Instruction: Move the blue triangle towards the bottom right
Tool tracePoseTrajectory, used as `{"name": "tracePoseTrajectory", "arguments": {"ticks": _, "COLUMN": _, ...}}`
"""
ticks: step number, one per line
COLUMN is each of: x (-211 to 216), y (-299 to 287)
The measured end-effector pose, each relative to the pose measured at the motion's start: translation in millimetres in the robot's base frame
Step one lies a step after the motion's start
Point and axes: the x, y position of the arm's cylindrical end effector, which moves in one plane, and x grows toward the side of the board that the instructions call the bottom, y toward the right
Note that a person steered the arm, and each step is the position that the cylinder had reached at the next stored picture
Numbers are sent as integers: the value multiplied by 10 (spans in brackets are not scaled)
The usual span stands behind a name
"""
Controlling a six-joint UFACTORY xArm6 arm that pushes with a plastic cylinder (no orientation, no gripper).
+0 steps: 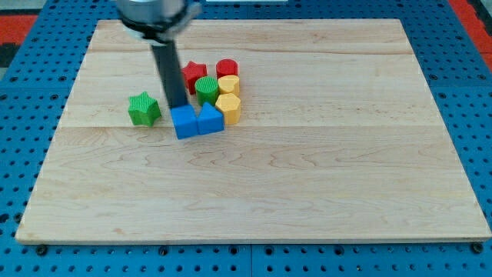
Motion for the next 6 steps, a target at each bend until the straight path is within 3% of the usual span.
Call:
{"name": "tracePoseTrajectory", "arguments": {"ticks": 3, "x": 803, "y": 1294}}
{"name": "tracePoseTrajectory", "arguments": {"ticks": 5, "x": 1192, "y": 1861}}
{"name": "tracePoseTrajectory", "arguments": {"ticks": 6, "x": 1429, "y": 1753}}
